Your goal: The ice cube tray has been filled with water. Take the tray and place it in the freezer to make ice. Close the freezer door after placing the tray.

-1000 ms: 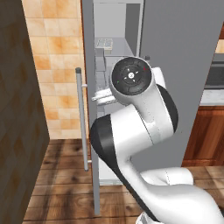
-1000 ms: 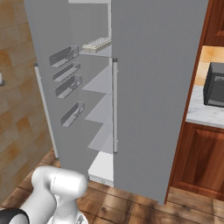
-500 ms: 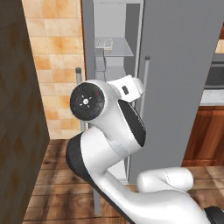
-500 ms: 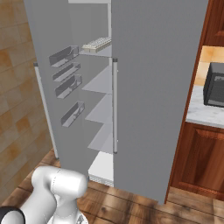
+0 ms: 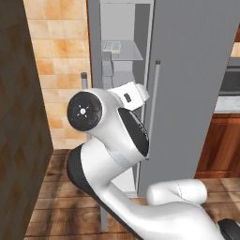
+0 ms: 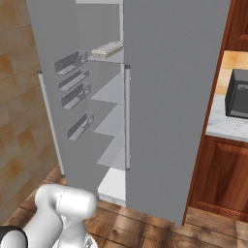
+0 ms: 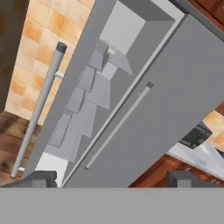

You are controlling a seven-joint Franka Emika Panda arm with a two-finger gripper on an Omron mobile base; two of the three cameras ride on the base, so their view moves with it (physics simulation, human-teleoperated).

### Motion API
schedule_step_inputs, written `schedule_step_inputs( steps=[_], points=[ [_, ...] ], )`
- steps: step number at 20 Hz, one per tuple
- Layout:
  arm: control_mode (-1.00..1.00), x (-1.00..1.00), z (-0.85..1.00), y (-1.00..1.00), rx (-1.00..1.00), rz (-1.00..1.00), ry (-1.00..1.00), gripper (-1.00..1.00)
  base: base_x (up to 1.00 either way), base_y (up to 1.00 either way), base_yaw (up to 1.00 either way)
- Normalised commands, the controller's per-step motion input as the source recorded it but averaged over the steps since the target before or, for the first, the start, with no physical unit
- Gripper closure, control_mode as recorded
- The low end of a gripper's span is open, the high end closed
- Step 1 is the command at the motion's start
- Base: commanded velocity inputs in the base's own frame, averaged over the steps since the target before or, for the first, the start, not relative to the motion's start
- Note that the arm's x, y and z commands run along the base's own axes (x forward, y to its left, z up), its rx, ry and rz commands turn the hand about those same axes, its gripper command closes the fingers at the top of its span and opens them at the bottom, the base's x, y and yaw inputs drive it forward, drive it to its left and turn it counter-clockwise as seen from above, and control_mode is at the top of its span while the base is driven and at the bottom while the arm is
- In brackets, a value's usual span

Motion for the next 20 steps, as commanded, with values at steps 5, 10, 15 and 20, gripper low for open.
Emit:
schedule_step_inputs(
  steps=[5,10,15,20],
  points=[
    [-1.00,0.34,-0.11,0.18,-0.07,0.00,0.08,-1.00,0.00,0.00,0.00],
    [-1.00,0.64,-0.35,0.18,-0.17,-0.02,0.11,-1.00,0.00,0.00,0.00],
    [-1.00,0.64,-0.46,0.14,-0.27,-0.07,0.07,-1.00,0.00,0.00,0.00],
    [-1.00,0.48,-0.28,0.30,-0.24,-0.10,0.05,-1.00,0.00,0.00,0.00]
  ],
)
